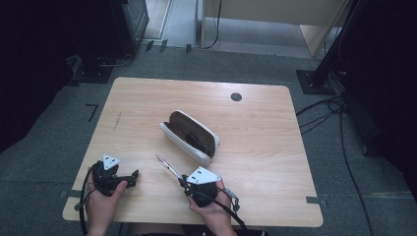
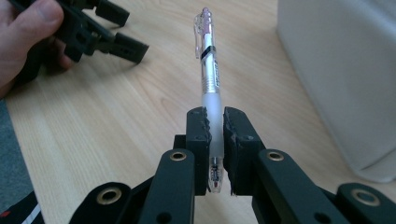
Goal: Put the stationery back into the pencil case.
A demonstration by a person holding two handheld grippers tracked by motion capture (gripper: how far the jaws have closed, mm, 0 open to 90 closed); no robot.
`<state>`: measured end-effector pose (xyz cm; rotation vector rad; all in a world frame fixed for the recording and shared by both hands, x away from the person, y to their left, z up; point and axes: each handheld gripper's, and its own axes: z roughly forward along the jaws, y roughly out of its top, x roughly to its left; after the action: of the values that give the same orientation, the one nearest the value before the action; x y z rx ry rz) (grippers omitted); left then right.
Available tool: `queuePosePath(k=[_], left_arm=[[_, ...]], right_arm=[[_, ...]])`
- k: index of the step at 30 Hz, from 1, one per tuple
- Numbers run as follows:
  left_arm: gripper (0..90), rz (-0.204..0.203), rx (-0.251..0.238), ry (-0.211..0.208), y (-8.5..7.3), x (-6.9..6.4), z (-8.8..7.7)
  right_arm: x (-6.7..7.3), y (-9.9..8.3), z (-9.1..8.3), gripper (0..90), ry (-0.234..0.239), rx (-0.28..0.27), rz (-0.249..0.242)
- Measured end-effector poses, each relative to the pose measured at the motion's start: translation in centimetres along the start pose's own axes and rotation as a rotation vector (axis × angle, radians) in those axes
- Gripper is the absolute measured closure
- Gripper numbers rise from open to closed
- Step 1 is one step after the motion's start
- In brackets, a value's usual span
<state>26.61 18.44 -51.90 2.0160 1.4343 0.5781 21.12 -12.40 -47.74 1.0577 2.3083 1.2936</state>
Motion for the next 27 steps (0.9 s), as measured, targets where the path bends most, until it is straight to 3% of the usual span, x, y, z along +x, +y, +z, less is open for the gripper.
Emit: queuePosePath(k=[27], left_arm=[[0.0, 0.000, 0.000, 0.000, 0.0, 0.0, 0.0]], right_arm=[[-3.6, 5.5, -3.4, 81.6, -0.059, -0.085, -0.010]])
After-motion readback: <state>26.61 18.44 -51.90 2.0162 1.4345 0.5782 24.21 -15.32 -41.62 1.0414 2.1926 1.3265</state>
